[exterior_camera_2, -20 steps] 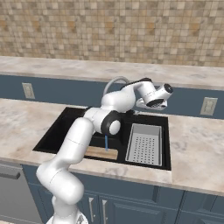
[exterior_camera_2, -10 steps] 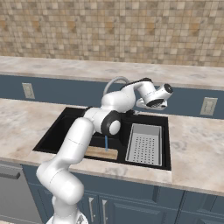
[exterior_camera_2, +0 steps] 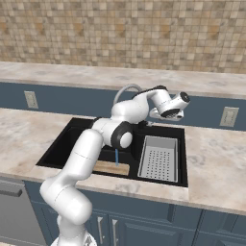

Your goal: Turn on the sink faucet with hot water and rinse the cutting board for ten seconds, then turn off the faucet. Push the cutting board to reach the water if necessary.

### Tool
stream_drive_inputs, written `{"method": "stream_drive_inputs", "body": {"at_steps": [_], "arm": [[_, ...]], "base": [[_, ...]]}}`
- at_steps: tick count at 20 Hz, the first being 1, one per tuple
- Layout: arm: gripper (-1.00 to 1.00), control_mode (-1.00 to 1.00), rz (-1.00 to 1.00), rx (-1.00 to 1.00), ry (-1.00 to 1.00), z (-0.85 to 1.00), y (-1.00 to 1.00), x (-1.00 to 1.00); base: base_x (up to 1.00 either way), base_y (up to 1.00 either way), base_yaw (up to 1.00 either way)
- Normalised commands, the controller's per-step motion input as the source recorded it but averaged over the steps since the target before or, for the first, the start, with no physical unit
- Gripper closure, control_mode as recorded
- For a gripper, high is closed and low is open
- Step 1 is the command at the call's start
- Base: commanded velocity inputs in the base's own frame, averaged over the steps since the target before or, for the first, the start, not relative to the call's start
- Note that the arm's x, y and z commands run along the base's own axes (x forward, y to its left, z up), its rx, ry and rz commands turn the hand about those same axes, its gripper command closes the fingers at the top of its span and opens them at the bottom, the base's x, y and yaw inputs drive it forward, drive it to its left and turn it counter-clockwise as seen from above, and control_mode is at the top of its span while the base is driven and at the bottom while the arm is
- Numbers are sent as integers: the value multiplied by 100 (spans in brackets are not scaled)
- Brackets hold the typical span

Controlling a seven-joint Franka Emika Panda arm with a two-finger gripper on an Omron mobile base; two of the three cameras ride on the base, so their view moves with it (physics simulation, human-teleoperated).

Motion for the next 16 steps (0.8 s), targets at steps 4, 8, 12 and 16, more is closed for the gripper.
{"method": "stream_drive_inputs", "body": {"at_steps": [4,8,12,16], "arm": [[100,-100,0,0,0,0,0,0],[100,-100,0,0,0,0,0,0],[100,-100,0,0,0,0,0,0],[100,-100,0,0,0,0,0,0]], "base": [[0,0,0],[0,0,0],[0,0,0],[0,0,0]]}}
